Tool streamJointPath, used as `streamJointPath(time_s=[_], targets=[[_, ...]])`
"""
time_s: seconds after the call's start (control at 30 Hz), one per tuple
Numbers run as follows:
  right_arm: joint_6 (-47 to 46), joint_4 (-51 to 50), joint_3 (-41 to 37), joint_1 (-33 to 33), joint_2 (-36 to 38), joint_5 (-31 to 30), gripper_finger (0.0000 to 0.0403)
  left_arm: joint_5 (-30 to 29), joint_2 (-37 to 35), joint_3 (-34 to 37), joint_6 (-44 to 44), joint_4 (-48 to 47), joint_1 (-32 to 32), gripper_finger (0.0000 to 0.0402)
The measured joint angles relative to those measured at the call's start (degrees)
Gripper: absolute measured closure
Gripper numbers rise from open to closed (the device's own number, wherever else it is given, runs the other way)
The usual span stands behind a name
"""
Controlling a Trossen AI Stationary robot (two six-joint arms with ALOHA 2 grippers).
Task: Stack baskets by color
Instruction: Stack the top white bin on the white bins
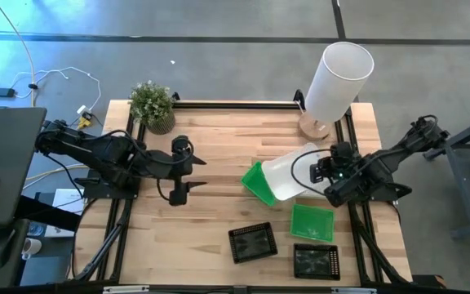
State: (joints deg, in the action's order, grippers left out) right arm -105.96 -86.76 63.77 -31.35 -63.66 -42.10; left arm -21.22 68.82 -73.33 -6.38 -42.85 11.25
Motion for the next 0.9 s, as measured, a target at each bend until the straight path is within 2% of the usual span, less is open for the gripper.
streamJointPath(time_s=[0.43, 0.6, 0.73, 0.9], targets=[[-6.34, -3.29, 0.00, 0.03, -3.20, 1.59, 0.0403, 0.06, 2.67, 0.00, 2.48, -1.83, 0.00, 0.0144], [-6.45, -3.31, 0.00, 1.06, -3.89, -0.02, 0.0403, 0.03, 2.59, -0.01, 4.06, -2.66, 0.00, 0.0144], [-7.17, -0.70, 0.00, 1.75, -4.47, -2.27, 0.0403, 0.03, 2.56, -0.01, 4.07, -2.62, 0.00, 0.0144], [-7.03, 4.34, 0.00, 2.22, -7.42, -1.91, 0.0403, 0.03, 2.56, -0.01, 4.08, -2.87, 0.00, 0.0144]])
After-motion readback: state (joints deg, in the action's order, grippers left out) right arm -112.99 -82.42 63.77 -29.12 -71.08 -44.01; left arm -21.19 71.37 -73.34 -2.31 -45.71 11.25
